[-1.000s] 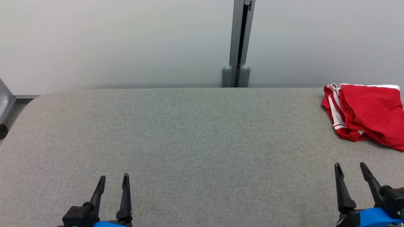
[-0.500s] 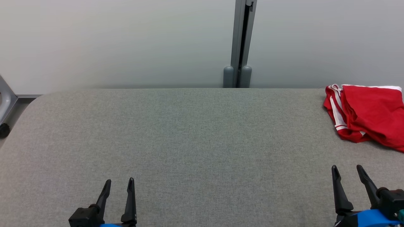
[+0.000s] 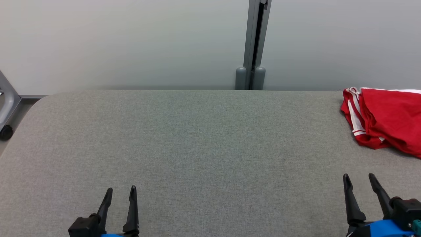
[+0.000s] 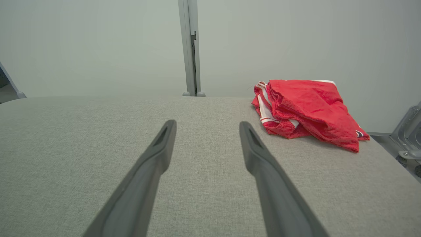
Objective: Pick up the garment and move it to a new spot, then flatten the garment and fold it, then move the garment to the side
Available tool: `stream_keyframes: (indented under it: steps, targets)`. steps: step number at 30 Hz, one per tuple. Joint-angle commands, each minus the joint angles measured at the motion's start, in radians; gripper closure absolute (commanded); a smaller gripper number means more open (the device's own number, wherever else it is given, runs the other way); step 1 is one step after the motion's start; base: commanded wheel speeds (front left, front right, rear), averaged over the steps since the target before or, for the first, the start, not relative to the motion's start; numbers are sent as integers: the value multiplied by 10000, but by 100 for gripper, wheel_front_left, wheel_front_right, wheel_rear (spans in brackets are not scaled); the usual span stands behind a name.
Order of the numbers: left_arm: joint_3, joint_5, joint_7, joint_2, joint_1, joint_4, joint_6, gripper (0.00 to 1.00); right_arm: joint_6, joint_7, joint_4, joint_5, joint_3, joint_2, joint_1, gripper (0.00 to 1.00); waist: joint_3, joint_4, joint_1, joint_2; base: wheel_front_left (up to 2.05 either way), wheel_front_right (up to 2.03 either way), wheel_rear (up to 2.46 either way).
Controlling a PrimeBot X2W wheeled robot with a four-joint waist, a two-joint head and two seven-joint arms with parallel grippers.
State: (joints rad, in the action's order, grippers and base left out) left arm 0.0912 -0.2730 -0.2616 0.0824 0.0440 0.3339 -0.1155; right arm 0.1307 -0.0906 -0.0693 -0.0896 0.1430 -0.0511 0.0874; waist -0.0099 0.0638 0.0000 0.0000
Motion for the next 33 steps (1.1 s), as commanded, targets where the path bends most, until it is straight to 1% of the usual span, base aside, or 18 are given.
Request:
stream_keyframes:
  steps: [1, 8, 16, 17, 33]
  targets:
    - [-4, -3, 4, -2, 4, 38, 0, 100, 0, 4, -50, 1, -2, 2, -1, 100, 5, 5, 1, 0, 0, 0, 0]
    - [15, -29, 65, -109, 297, 617, 0, 100, 0, 97, -762, -36, -41, 117, 38, 100, 5, 5, 0, 0, 0, 0, 0]
    - [-231, -1496, 486, -131, 72, 459, -17, 100, 0, 344, -899, -1705, -34, 103, -222, 100, 12, -36, 0, 0, 0, 0, 0]
    - [-231, -1496, 486, -131, 72, 459, -17, 100, 0, 344, -899, -1705, -34, 103, -222, 100, 12, -36, 0, 0, 0, 0, 0]
    - [-625, -4054, 1183, -170, -300, 149, -52, 100, 0, 689, -1047, -4619, -114, 76, -606, 100, 29, -118, 0, 0, 0, 0, 0]
